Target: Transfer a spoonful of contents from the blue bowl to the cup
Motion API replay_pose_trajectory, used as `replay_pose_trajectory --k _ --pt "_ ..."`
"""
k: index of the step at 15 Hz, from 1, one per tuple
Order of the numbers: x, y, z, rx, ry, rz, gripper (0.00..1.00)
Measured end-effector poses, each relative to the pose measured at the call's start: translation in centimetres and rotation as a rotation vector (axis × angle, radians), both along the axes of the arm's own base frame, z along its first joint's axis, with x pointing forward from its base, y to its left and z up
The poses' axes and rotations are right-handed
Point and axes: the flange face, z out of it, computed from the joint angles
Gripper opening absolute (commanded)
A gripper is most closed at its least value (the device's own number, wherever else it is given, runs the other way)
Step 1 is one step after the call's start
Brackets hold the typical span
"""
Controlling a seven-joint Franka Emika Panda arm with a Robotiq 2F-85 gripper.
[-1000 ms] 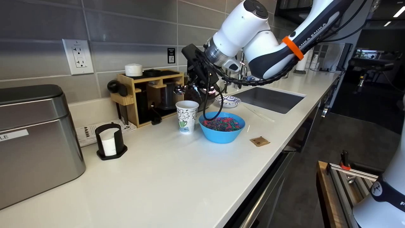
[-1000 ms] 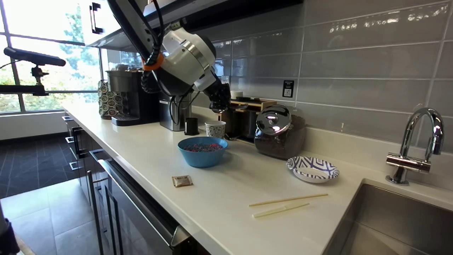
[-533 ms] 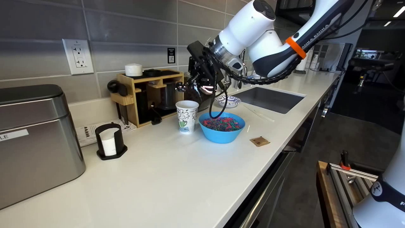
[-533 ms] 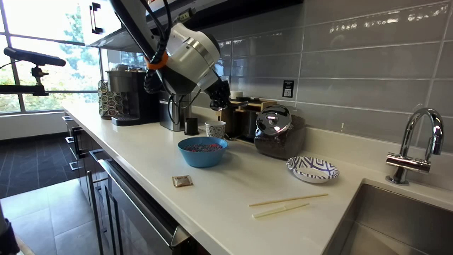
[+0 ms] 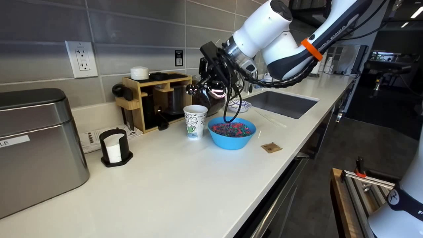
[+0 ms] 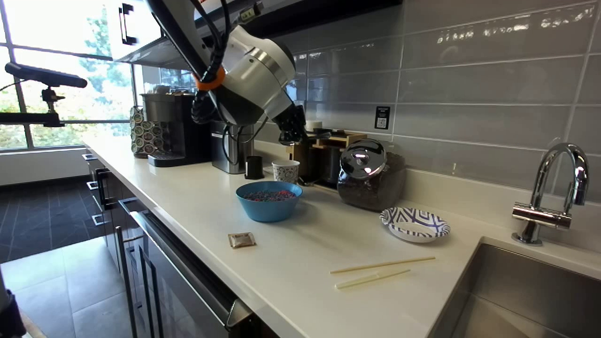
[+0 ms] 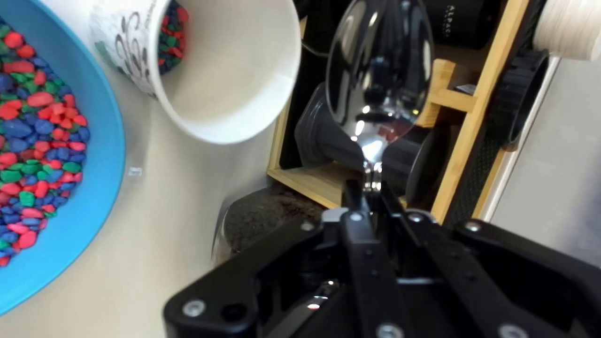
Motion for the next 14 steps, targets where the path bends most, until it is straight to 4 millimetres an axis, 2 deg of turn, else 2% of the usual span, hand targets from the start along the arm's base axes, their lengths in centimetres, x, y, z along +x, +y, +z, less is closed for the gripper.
replay_pose_trajectory --k 2,6,10,14 --pt "-1.0 0.3 -1.3 0.004 0.032 0.008 0.02" --pt "-4.2 1.3 -3.6 0.007 0.113 -0.012 0.02" --pt "-6.4 1.4 -2.2 -0.004 0.129 -0.077 0.02" --pt "-7.7 1.5 -0.2 -0.057 0.201 -0.166 0.02"
